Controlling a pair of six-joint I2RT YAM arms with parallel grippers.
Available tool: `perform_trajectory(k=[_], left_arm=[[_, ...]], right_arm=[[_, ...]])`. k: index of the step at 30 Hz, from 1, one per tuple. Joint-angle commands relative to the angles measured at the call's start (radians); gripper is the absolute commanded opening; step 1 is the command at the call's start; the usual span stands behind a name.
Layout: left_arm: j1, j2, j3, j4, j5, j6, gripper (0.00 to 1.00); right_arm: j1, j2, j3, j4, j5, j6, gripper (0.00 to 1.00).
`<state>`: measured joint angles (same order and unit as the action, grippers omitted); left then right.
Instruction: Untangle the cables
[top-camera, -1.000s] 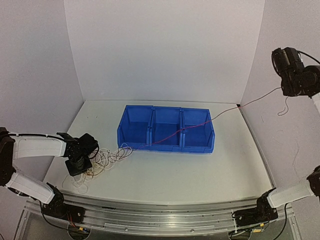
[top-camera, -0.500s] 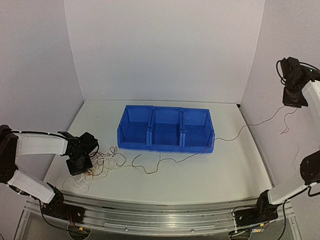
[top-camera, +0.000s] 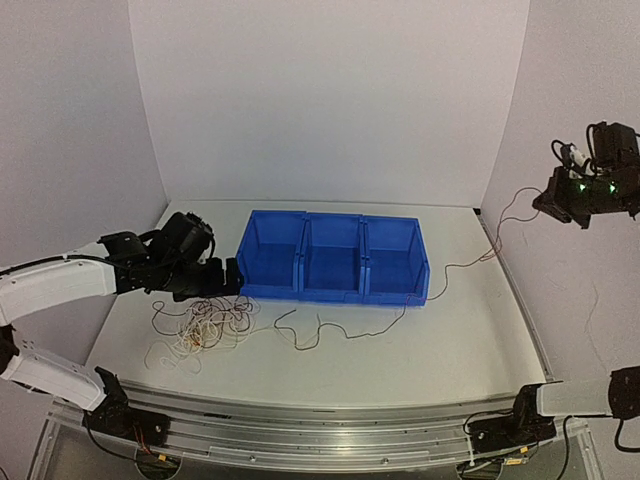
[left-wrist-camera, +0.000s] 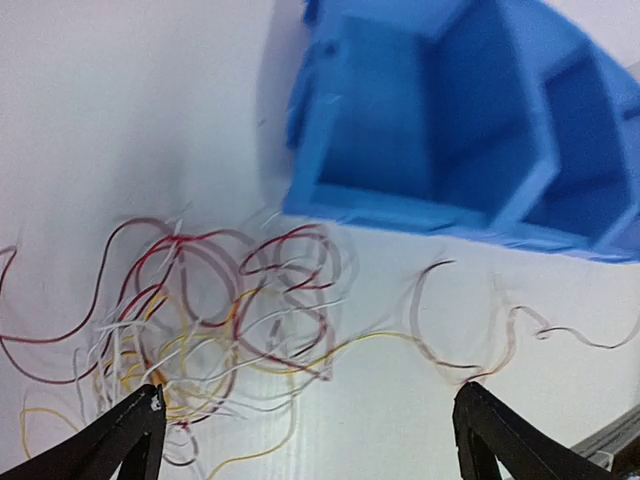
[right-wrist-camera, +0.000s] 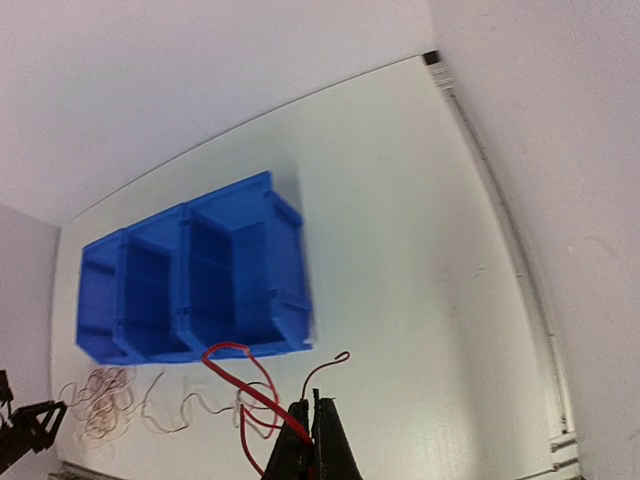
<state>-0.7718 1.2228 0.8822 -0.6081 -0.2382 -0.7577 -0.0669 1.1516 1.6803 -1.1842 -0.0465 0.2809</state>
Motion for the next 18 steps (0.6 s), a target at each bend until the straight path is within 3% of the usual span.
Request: perform_trajectory(k=[1, 8, 14, 18], left_arm=[[-0.102, 0.001, 0.158, 0.022, -0.048, 0.168, 1.0], [-0.396, 0.226, 0.236, 0.367, 0.157, 0.635, 0.99], [-0.426, 0.524, 0.374, 0.5, 0.213, 0.74, 0.98], [-0.426, 0.637, 0.44, 0.593, 0.119, 0.752, 0.94]], right_arm=[[-0.002, -0.017, -0.056, 0.156, -0.477, 0.071, 0.0], [-0.002, -0.037, -0.003, 0.219, -0.613, 0.199, 0.0], [-0.002, -0.002, 0.059, 0.222, -0.668, 0.291, 0.0], [-0.002, 0.013, 0.097, 0.223, -0.703, 0.311, 0.0]])
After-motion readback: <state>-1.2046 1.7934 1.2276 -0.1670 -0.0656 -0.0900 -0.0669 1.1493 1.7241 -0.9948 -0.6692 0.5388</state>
